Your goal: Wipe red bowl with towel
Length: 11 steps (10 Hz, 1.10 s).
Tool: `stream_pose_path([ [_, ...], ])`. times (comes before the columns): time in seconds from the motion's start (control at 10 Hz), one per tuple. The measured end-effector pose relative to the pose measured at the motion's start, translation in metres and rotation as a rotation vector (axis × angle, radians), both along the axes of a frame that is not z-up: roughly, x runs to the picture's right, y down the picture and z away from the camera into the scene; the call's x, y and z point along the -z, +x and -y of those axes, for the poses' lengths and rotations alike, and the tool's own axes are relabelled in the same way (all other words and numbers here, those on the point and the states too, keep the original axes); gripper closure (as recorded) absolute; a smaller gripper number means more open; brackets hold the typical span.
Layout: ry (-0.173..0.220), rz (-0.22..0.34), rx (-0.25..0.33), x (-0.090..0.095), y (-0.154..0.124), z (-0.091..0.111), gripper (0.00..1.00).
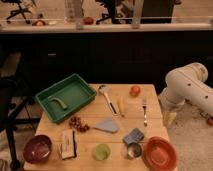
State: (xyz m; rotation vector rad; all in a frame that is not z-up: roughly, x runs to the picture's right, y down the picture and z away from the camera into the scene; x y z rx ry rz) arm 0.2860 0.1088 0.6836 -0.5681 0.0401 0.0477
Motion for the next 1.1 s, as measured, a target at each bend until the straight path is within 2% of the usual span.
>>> stream_pose_path([
  [0.3, 0.03, 0.086, -0.005, 0.005, -0.021, -0.002, 0.2],
  [0.5, 0.057, 0.136, 0.004, 0.005, -0.054, -0.002, 0.2],
  [0.8, 0.073, 0.168, 0.001, -0.001, -0.08, -0.004, 0.2],
  [1.1, 0.067, 0.202, 0.023, -0.013, -0.108, -0.004, 0.2],
])
